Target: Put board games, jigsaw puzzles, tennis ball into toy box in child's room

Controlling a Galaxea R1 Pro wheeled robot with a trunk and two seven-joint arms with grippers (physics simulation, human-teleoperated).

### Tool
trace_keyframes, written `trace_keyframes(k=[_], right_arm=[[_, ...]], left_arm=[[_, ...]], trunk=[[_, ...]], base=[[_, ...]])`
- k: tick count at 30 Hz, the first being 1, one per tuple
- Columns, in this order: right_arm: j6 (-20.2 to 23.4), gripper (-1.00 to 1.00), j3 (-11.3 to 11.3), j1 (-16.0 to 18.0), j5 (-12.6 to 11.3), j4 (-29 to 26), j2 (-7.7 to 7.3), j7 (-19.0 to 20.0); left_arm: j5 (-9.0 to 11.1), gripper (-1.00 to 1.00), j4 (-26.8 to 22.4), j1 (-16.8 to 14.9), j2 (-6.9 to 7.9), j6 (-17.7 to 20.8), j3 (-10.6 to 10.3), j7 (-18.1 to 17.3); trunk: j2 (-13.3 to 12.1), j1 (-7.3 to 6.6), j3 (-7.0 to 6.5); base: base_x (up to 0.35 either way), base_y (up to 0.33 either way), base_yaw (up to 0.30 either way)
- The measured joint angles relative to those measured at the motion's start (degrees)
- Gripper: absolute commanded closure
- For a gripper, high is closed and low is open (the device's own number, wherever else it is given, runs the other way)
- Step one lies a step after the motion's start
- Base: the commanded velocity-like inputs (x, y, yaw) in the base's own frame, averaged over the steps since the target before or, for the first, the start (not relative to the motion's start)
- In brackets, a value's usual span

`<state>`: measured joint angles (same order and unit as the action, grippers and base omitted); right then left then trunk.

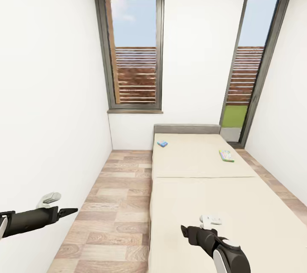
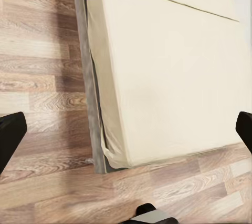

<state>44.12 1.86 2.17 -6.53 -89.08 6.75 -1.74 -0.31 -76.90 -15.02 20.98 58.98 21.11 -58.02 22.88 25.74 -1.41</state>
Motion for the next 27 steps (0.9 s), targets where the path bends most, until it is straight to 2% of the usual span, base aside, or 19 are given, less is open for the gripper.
trace_keyframes(k=[7,14,27], right_arm=[[0.02,-1.0,0.0,0.0,-0.02,0.0,0.0,0.0],[-0.01,-1.0,0.0,0.0,0.0,0.0,0.0,-0.01],[-0.06,-1.0,0.0,0.0,0.01,0.0,0.0,-0.01]], left_arm=[[0.0,-1.0,0.0,0.0,-0.01,0.0,0.0,0.0],[0.0,-1.0,0.01,0.0,0.0,-0.01,0.0,0.0],[0.0,-1.0,0.0,0.01,0.01,-0.01,0.01,0.0]], trunk=[[0.0,0.01,0.0],[0.0,0.02,0.0],[0.0,0.02,-0.01]], base=[[0.149,0.181,-0.278],[0.049,0.069,-0.272],[0.005,0.099,-0.107]])
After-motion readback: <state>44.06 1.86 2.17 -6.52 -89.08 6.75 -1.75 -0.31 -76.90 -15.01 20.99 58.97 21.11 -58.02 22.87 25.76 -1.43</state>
